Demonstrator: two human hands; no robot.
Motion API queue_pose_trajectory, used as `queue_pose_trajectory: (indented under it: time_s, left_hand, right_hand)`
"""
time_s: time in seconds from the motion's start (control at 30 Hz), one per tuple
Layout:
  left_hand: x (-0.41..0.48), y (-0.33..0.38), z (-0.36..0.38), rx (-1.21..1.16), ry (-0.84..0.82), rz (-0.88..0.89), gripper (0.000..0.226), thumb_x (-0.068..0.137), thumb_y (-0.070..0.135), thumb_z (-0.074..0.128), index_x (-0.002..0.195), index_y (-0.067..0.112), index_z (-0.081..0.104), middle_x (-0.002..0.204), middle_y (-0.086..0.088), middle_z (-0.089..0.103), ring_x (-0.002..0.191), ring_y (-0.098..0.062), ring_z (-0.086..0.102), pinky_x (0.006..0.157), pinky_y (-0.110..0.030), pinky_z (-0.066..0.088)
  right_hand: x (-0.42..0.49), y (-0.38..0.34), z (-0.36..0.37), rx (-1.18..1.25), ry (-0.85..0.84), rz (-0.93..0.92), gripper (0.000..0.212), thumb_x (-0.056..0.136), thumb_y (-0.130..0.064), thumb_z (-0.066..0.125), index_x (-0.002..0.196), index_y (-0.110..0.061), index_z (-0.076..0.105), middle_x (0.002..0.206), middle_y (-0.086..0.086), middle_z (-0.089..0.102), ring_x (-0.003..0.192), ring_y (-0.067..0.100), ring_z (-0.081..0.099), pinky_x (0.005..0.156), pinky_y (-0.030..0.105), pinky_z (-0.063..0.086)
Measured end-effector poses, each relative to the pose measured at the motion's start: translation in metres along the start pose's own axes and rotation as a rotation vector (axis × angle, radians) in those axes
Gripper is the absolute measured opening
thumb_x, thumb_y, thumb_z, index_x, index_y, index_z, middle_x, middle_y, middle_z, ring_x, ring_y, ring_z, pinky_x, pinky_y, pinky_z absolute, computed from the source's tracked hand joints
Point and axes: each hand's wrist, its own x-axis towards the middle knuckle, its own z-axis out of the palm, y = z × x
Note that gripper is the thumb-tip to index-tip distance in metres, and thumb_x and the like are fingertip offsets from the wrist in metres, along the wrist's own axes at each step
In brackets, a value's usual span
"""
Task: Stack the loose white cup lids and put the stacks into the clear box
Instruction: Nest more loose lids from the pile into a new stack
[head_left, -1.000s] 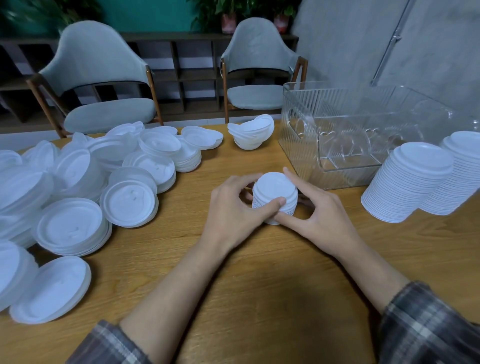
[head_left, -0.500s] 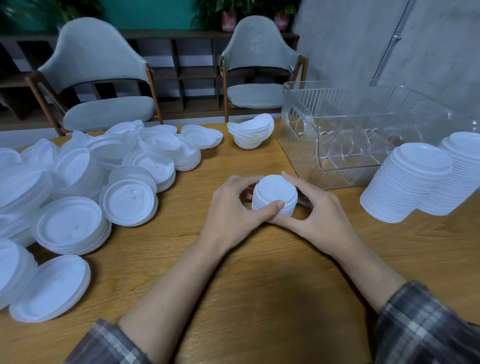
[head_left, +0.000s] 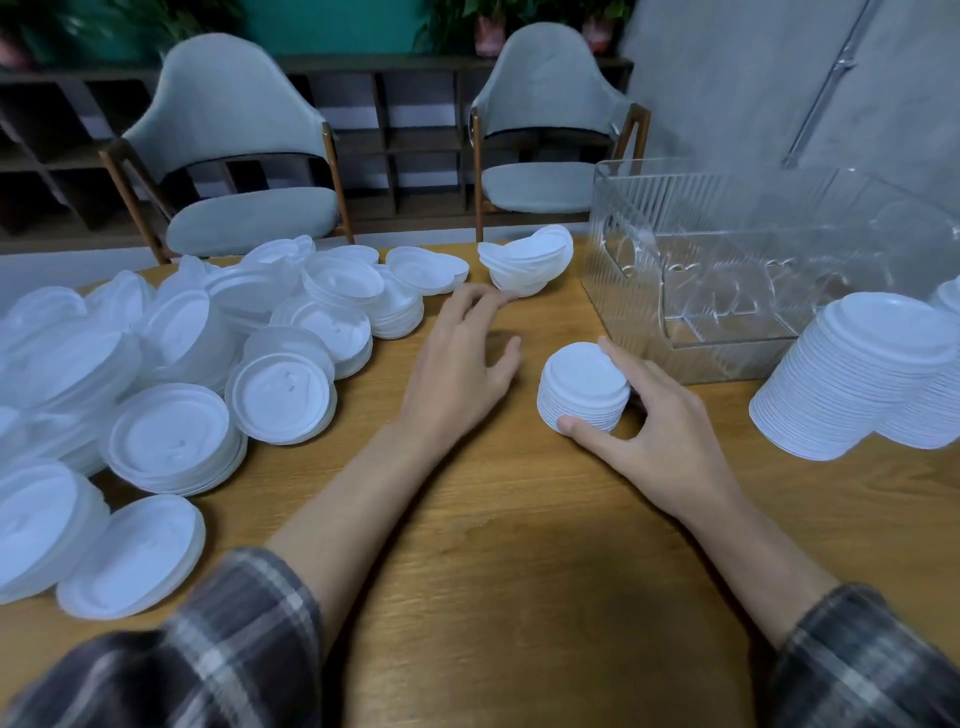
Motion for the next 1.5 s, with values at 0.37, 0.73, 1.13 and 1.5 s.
queue_pose_trajectory:
  time_s: [0.37,0.73,1.13,1.5]
  left_hand:
    - [0.119,-0.016,0.024,0.257,-0.185,0.053,0.092,0.079,0.064,0.079,0.156,0.025,0.045,0.162,-0.008,0.039,0.15,-0.028,0.036,0.119,-0.05,0.038]
    - [0.169,-0.021,0.044,0.373,-0.539,-0.109,0.084,0.082,0.066,0.072,0.154,0.042,0.036,0.149,-0.007,0.053,0.133,-0.036,0.051,0.105,-0.05,0.047]
    - [0.12,-0.002,0.015,0.386,-0.56,-0.099,0.078,0.085,0.058,0.073,0.152,0.034,0.04,0.144,-0.007,0.058,0.129,-0.034,0.053,0.092,-0.043,0.047]
    - [0.04,0.019,-0.04,0.305,-0.563,-0.129,0.082,0.087,0.063,0.072,0.156,0.035,0.037,0.147,-0.009,0.052,0.135,-0.032,0.05,0.101,-0.044,0.045]
  right_hand:
    - [-0.002,0.001,-0.001,0.015,-0.009,0.019,0.089,0.08,-0.051,0.083,0.157,-0.029,0.045,0.135,-0.018,0.055,0.127,-0.006,0.045,0.1,-0.001,0.029]
    - [0.001,0.007,0.001,0.027,-0.035,0.052,0.09,0.077,-0.052,0.084,0.156,-0.04,0.041,0.137,-0.03,0.05,0.128,-0.016,0.04,0.098,-0.003,0.027]
    - [0.0,0.005,0.0,0.05,-0.025,-0.003,0.087,0.078,-0.046,0.087,0.154,-0.032,0.047,0.13,-0.024,0.056,0.124,-0.015,0.046,0.099,0.0,0.03]
    - [-0.003,0.002,0.0,0.036,-0.038,-0.026,0.09,0.076,-0.052,0.088,0.154,-0.033,0.048,0.13,-0.022,0.058,0.125,-0.004,0.052,0.107,0.016,0.041]
